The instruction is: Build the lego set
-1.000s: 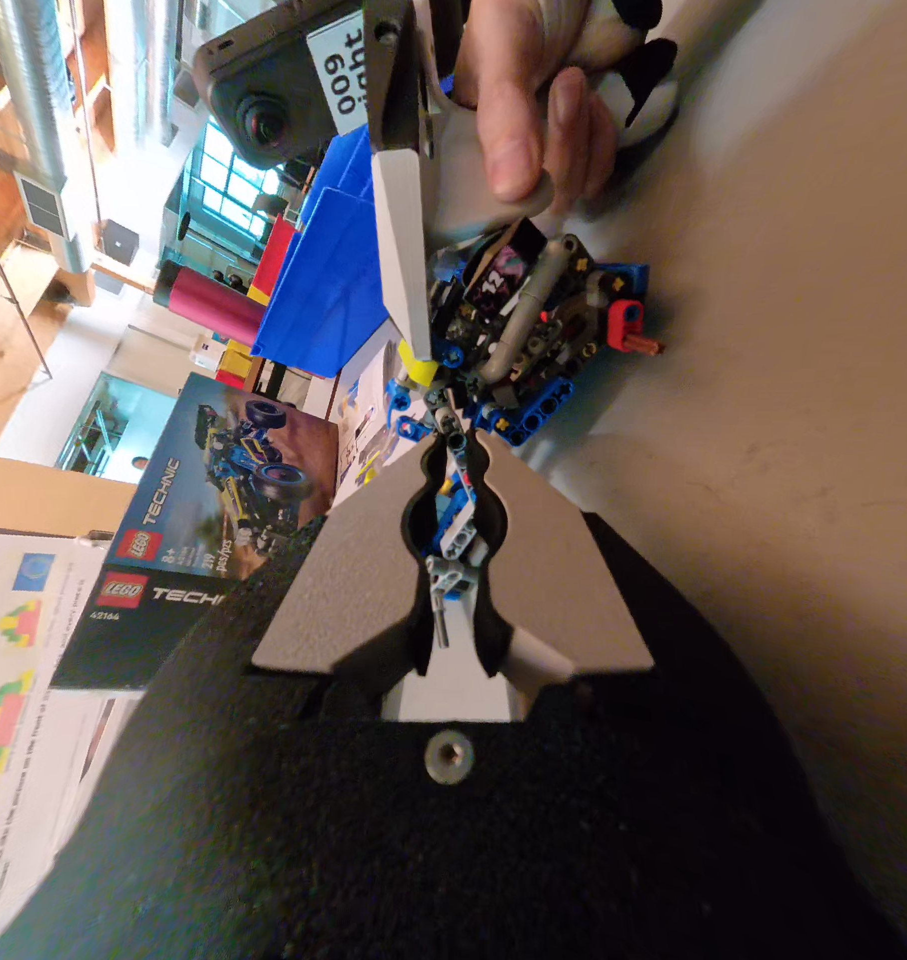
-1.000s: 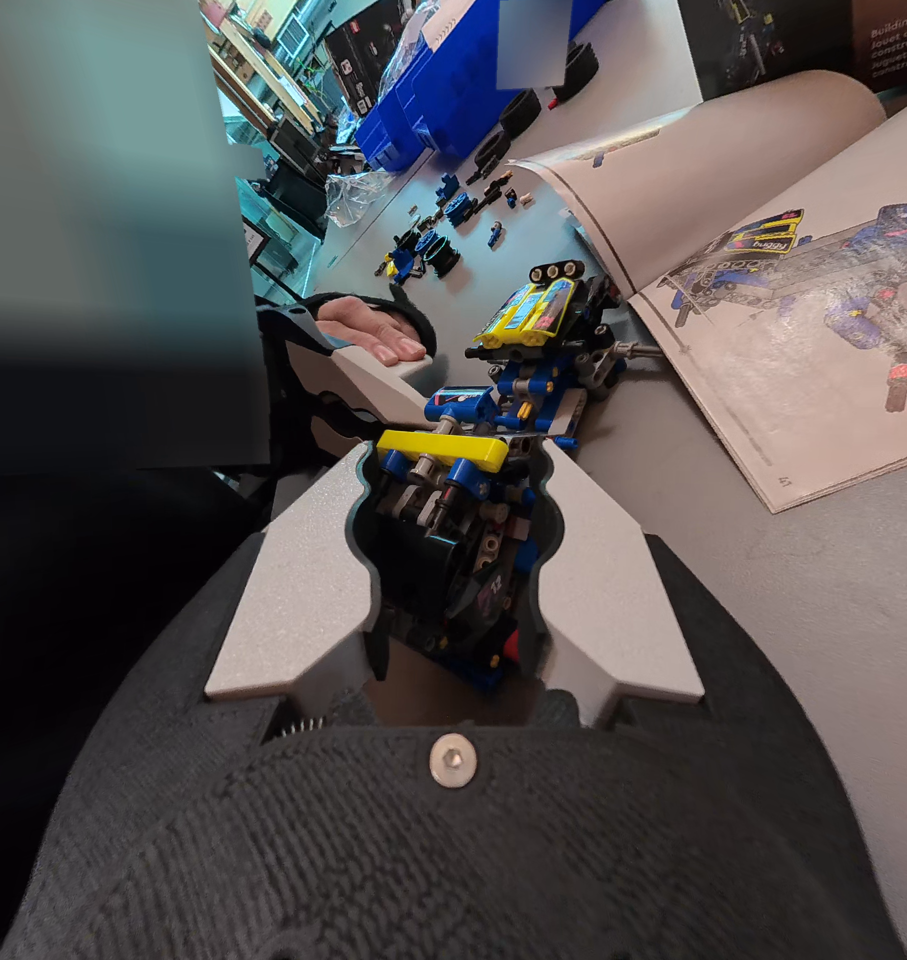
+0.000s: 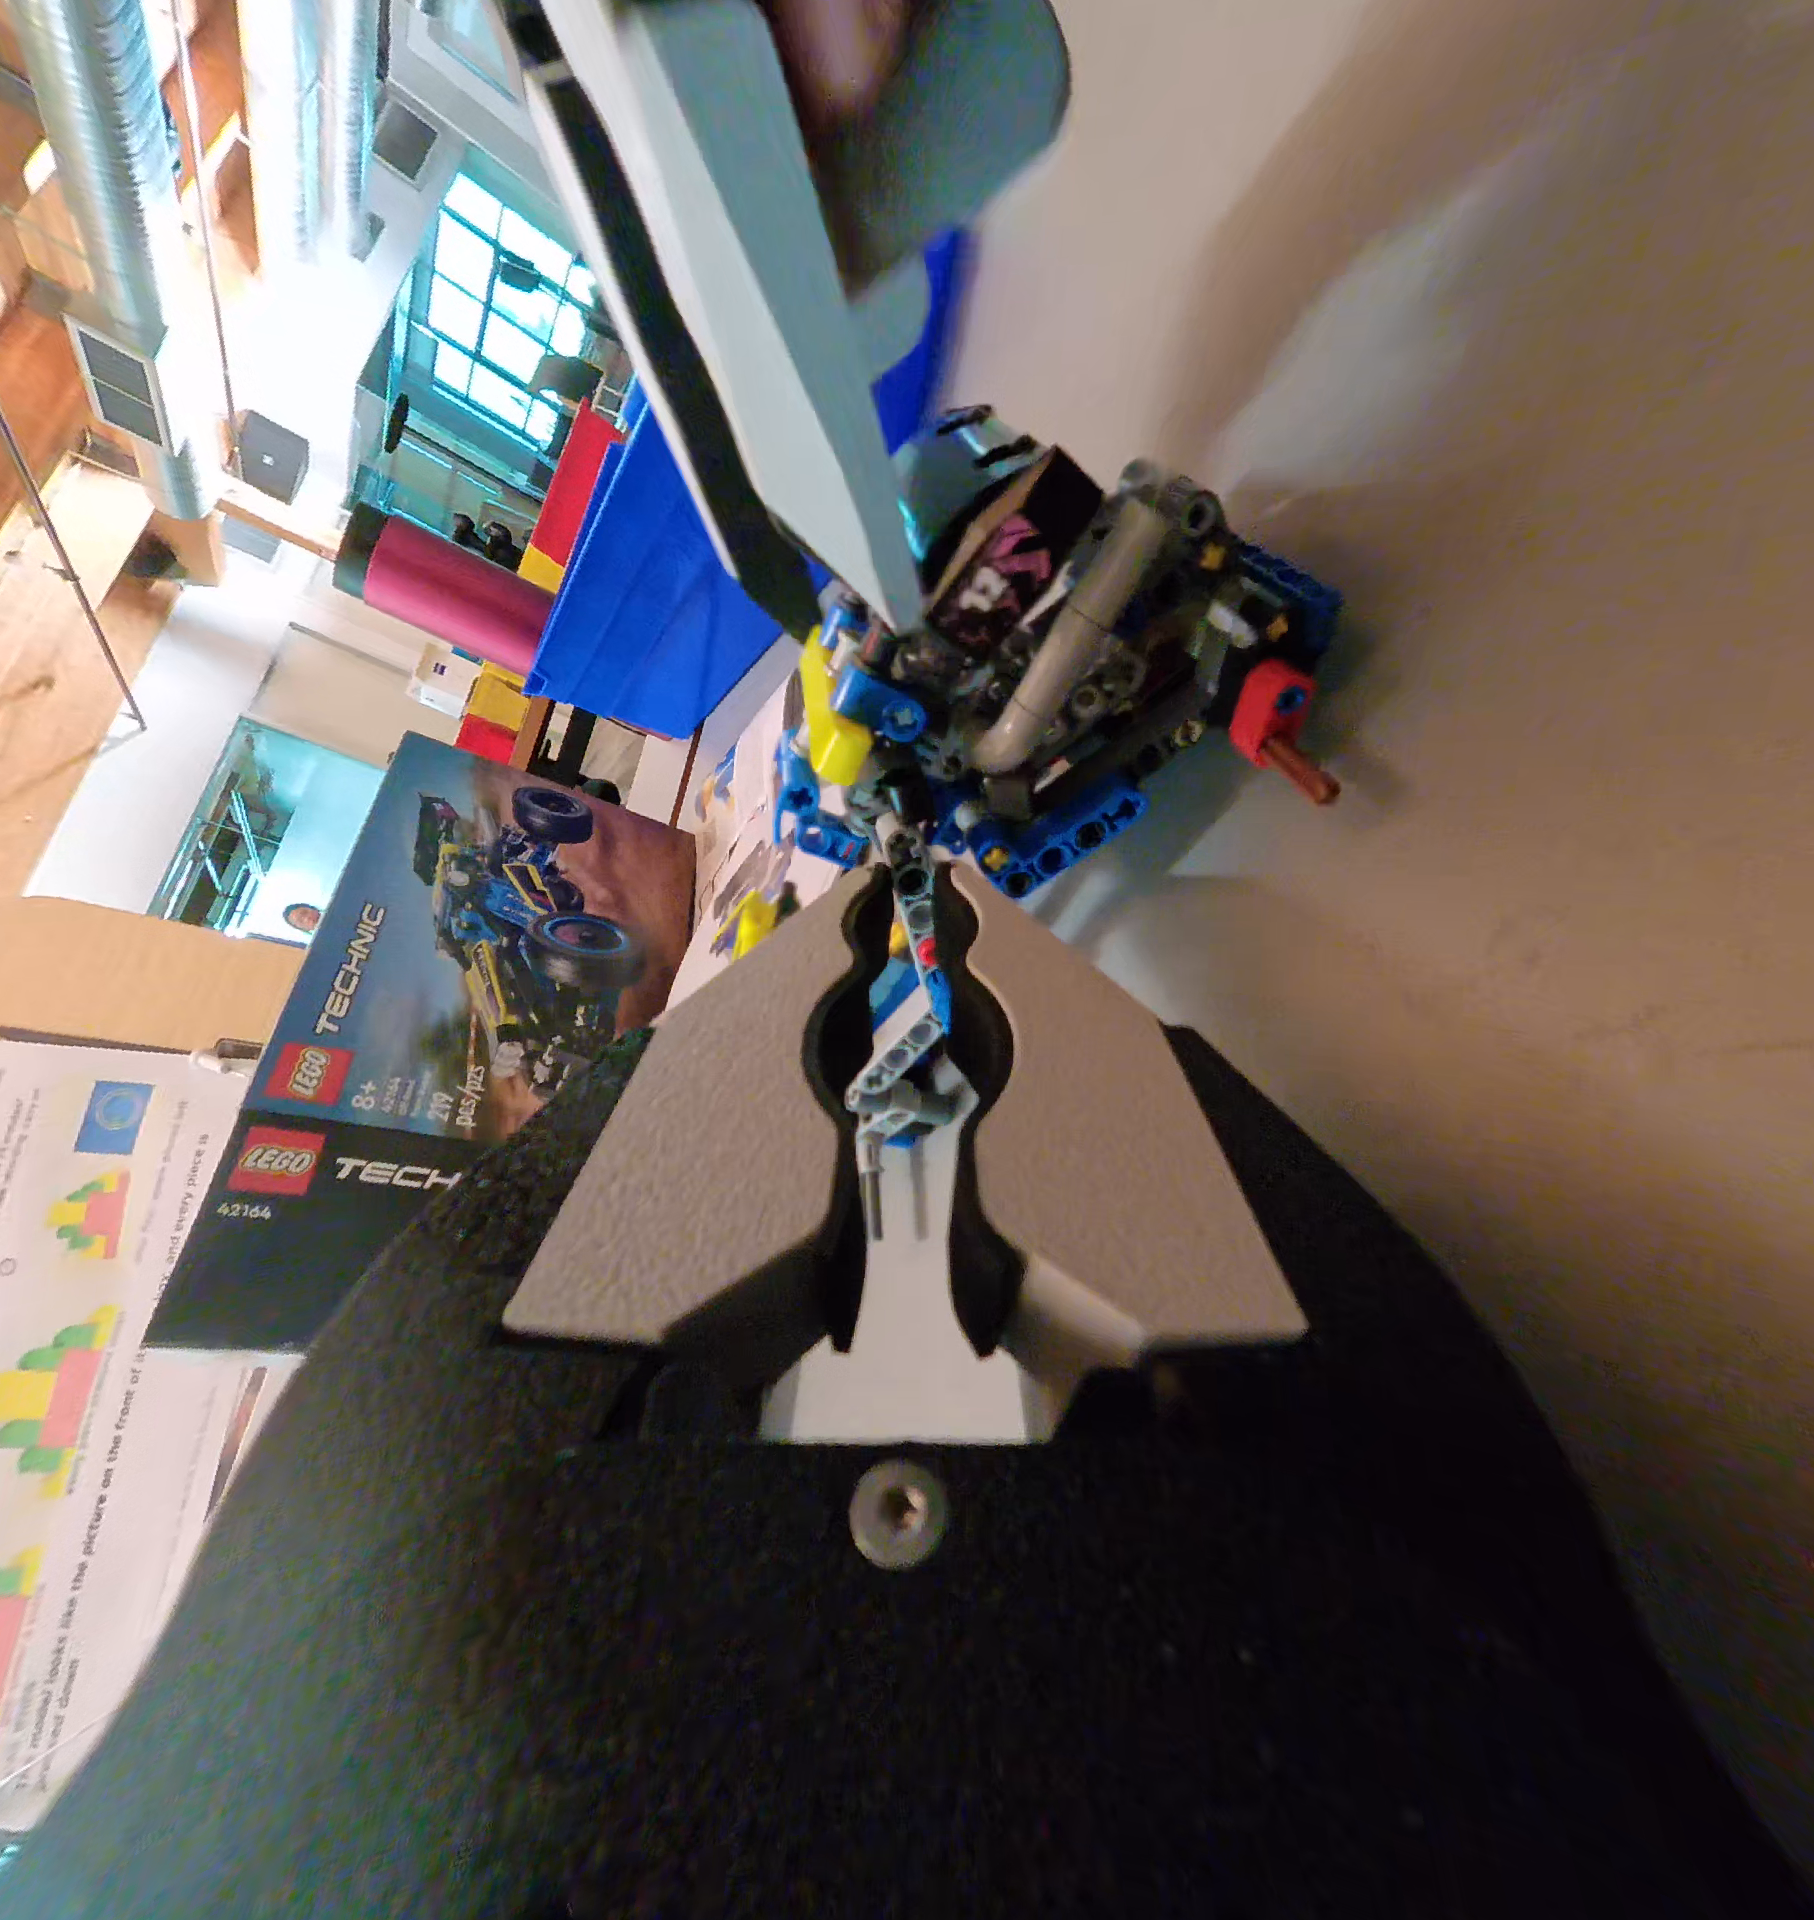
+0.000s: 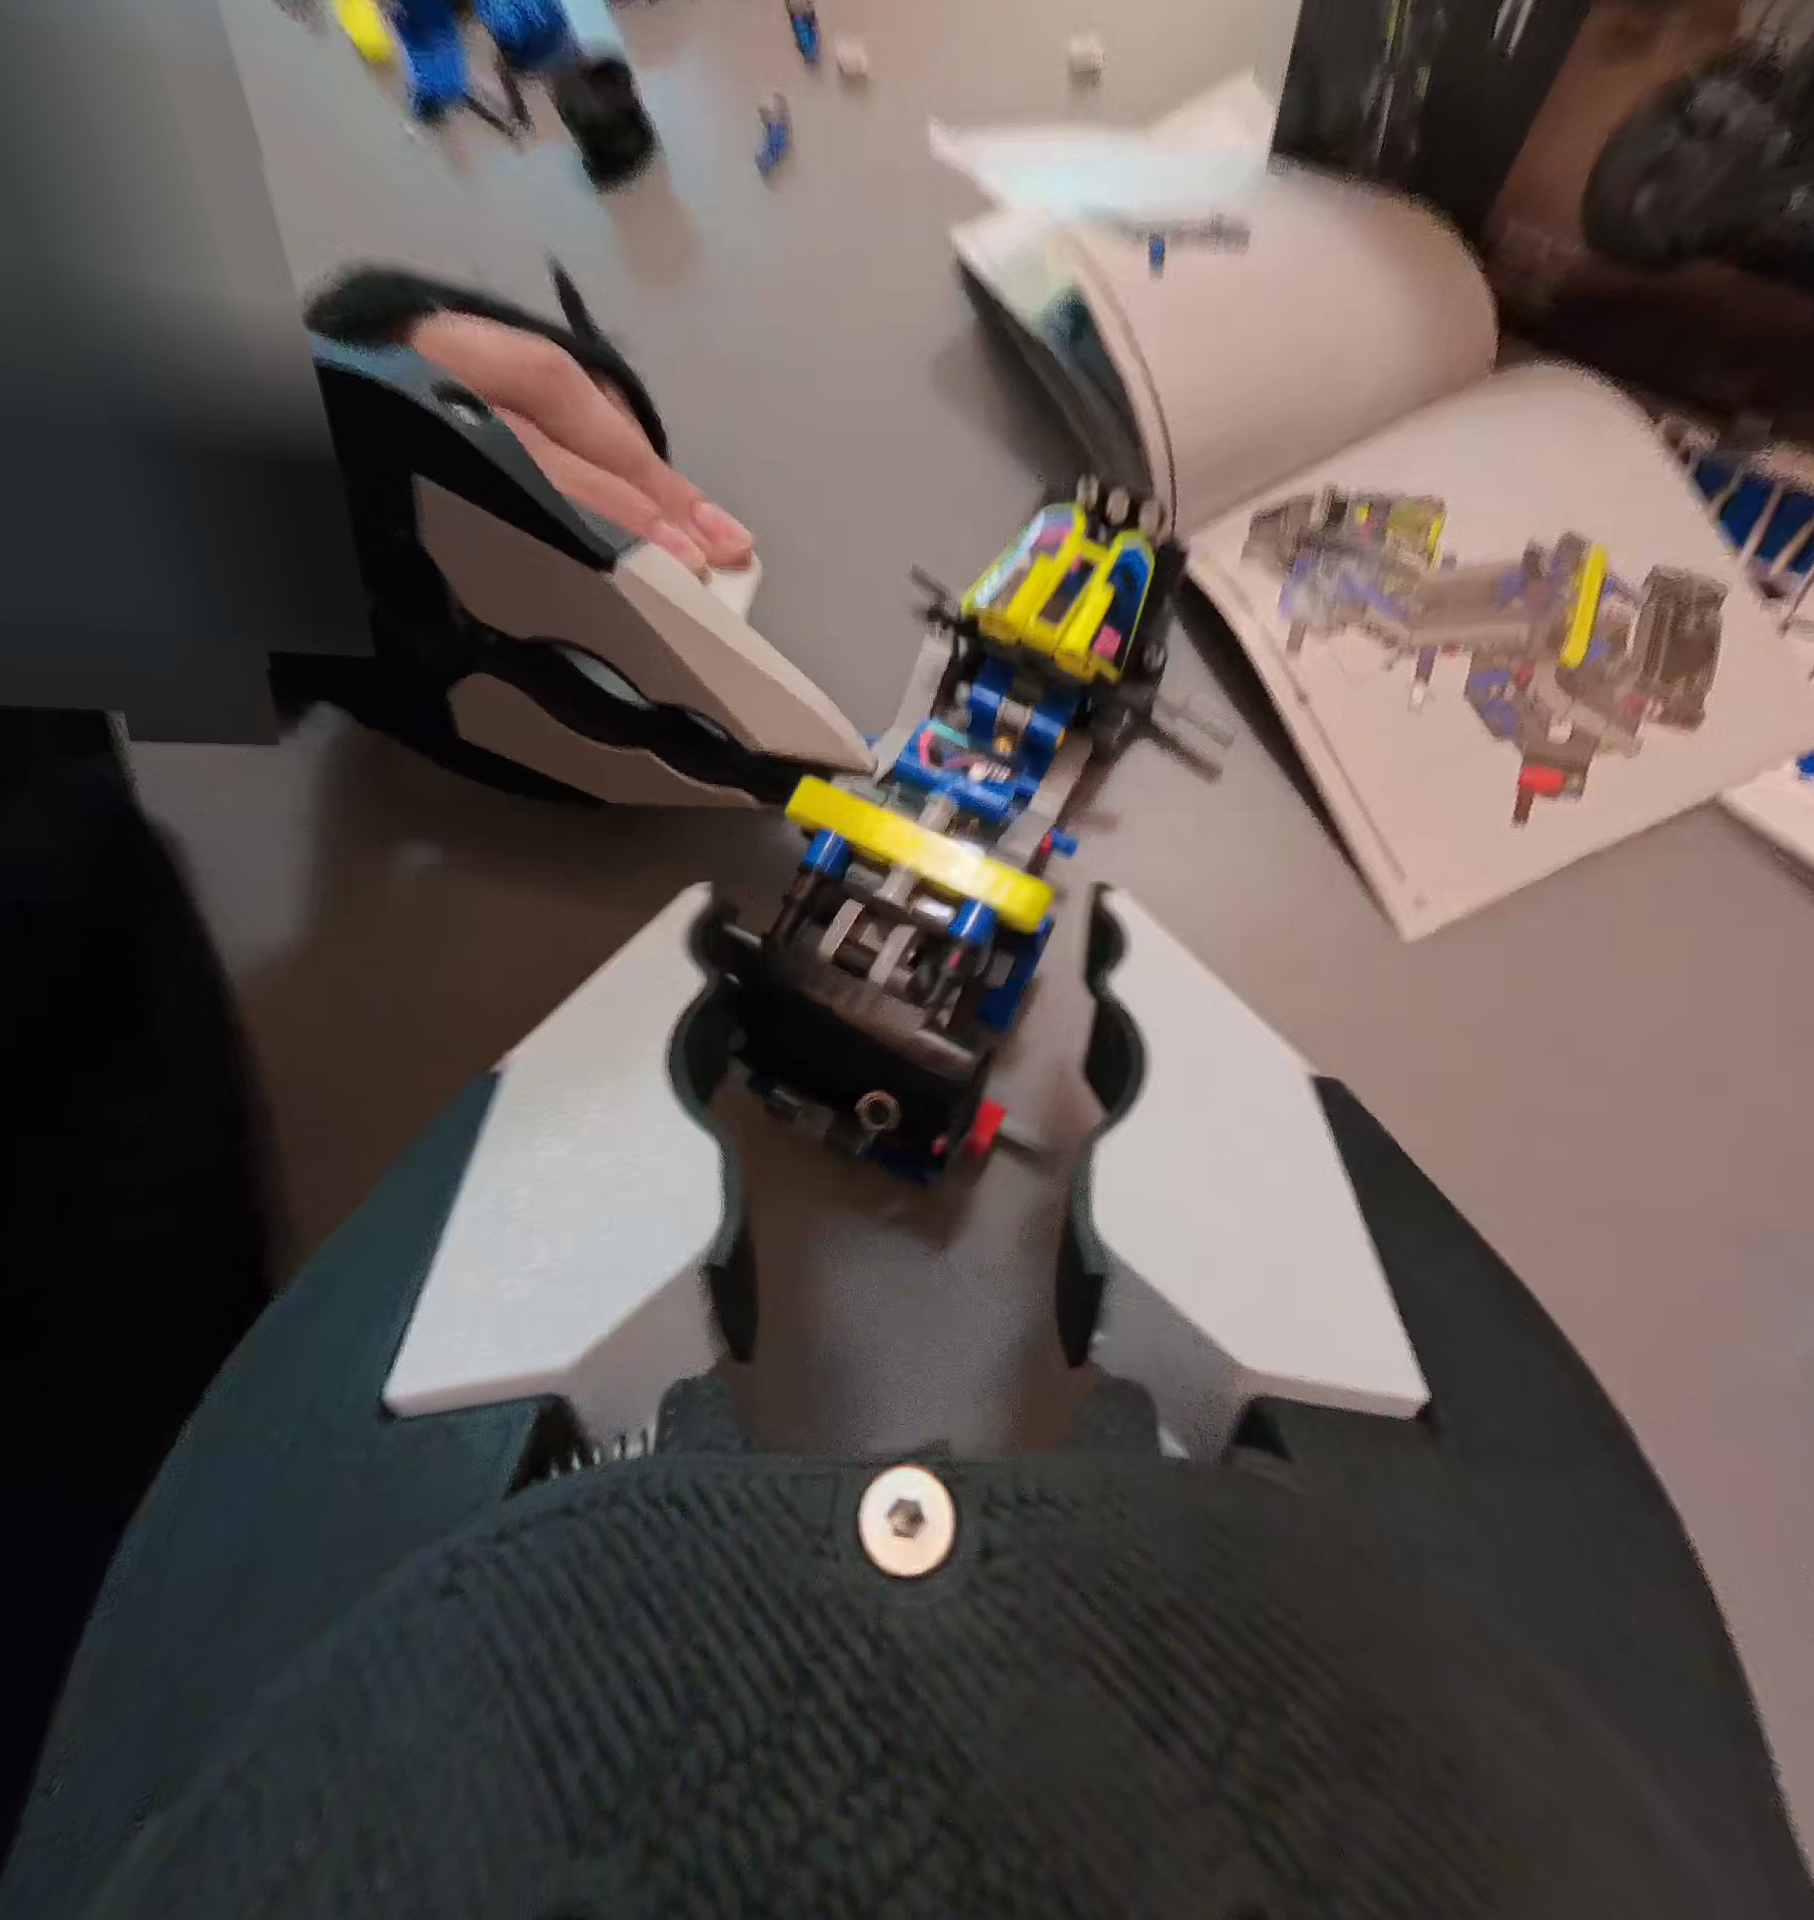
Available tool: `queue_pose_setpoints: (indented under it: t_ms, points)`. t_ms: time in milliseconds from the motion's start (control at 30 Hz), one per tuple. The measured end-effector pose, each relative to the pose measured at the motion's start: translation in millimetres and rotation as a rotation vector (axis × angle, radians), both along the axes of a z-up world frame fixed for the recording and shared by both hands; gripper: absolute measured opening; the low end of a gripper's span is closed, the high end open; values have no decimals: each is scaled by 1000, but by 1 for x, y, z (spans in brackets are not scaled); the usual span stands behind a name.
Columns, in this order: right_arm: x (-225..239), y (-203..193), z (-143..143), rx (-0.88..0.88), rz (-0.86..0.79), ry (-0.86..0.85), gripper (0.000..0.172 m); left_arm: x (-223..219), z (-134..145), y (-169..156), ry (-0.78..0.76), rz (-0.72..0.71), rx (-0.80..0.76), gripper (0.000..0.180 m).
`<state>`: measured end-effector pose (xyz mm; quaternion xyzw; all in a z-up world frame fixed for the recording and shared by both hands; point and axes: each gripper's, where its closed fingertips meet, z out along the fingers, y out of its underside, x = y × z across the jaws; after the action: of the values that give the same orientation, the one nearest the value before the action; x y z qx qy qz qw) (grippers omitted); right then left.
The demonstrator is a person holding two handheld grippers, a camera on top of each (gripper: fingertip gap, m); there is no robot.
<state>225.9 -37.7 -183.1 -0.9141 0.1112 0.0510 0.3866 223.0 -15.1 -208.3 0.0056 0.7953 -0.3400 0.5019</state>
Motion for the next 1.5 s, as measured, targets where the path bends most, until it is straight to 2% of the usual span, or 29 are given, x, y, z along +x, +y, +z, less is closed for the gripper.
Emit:
queue_pose_setpoints:
  t_ms: [33, 100, 133, 200, 267, 333, 367, 433, 500, 633, 867, 967, 1100, 1233, 1400, 1500]
  points:
    - [8, 0, 9, 66, 8, 12, 74, 0, 0, 0, 2, -1, -2, 5]
    - [23, -7, 17, 130, 40, 64, 53, 0, 0, 0, 11, -5, -12, 5]
    - [24, -11, 16, 151, 128, 69, 53, 0, 0, 0, 11, -8, -13, 5]
    - [31, -23, 8, 172, 302, 1, 28, 0, 0, 0, 15, -13, -18, 5]
    - [46, -28, -7, 163, 410, -166, 20, 0, 0, 0, 30, -22, -34, 4]
    - [41, -18, -9, 237, 530, -276, 19, 0, 0, 0, 38, -28, -44, 4]
    - [37, -10, -11, 271, 575, -345, 21, 0, 1, 0, 41, -31, -48, 4]
    - [45, -2, -30, 201, 629, -540, 30, 0, 0, 0, 41, -35, -49, 4]
    - [47, 7, -37, 225, 665, -675, 19, 0, 0, 0, 43, -36, -52, 4]
    - [30, 12, -24, 388, 724, -651, 6, 0, 0, 0, 48, -39, -55, 4]
    - [28, 3, -25, 377, 814, -658, 17, -2, 0, -1, 59, -54, -64, 5]
    - [22, -5, -22, 381, 906, -582, 36, -2, 0, -1, 60, -54, -65, 4]
    - [20, 0, -31, 373, 992, -579, 26, -2, 0, -2, 54, -54, -60, 4]
    - [14, 5, -31, 428, 1000, -537, 28, -3, 0, -2, 51, -55, -57, 4]
    - [5, 7, -36, 459, 994, -402, 36, -4, -1, -3, 60, -65, -62, 4]
    - [1, 5, -39, 437, 1038, -366, 26, -4, -1, -3, 74, -71, -73, 4]
